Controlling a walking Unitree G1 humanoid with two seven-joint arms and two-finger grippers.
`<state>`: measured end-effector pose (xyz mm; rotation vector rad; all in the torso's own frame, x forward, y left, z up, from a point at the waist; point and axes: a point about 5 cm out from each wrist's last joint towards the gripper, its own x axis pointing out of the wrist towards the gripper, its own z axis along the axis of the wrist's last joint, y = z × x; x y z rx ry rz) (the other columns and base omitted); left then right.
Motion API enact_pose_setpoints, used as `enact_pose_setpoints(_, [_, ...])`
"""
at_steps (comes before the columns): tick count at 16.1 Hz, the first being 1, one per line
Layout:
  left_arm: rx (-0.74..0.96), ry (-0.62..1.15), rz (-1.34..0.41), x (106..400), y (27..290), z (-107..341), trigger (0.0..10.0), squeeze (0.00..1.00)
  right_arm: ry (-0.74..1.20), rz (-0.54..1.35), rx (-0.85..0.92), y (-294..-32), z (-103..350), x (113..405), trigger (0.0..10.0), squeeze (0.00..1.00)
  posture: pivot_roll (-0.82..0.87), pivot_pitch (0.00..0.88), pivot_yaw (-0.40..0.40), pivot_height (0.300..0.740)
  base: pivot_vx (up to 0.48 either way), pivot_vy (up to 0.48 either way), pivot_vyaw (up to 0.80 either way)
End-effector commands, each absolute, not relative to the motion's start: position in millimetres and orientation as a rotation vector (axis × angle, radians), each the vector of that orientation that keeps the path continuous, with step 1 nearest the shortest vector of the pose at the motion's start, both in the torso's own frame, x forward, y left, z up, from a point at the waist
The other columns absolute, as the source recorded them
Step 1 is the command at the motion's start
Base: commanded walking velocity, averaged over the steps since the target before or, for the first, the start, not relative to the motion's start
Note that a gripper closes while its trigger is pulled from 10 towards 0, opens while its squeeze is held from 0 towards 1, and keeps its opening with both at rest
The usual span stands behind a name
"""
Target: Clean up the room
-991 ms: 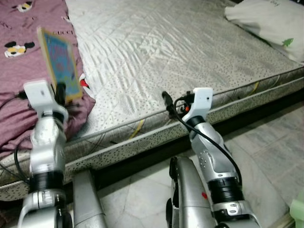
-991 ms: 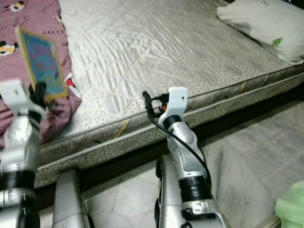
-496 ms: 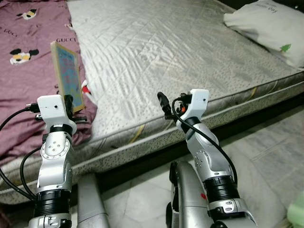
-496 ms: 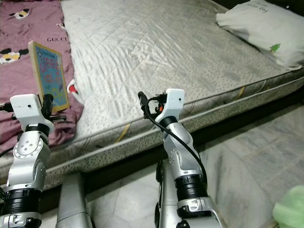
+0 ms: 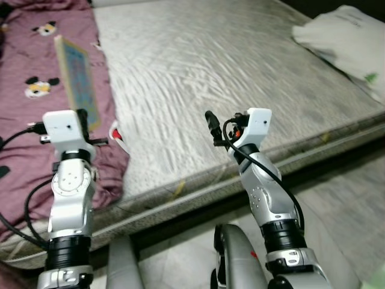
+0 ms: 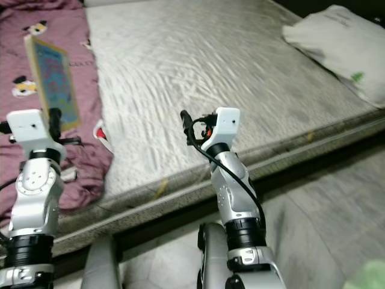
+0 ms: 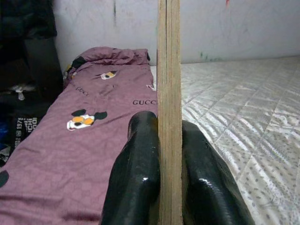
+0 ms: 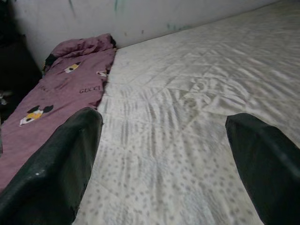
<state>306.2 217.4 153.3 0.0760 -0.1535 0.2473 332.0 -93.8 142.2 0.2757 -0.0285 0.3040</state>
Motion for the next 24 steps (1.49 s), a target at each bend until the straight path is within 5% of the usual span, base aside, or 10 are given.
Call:
enact_pose_setpoints(1, [0.088,-0.219,0.235,303,215,165,10.0,0.0,-0.043,0.302,0.279,-94,146,334,10.0,0.0,-0.07,0.0,-0.025,0.679,0.0,0.0,0.0])
enact_pose_setpoints(7, [0.09,-0.166,0.196,302,204,155,10.0,0.0,-0.052,0.289,0.272,-95,149,339,10.0,0.0,-0.06,0.0,-0.029,0.74,0.0,0.0,0.0])
enact_pose_setpoints(24, [0.086,-0.104,0.131,297,187,131,10.0,0.0,-0.009,0.156,0.218,-111,133,339,10.0,0.0,-0.07,0.0,-0.02,0.74,0.0,0.0,0.0])
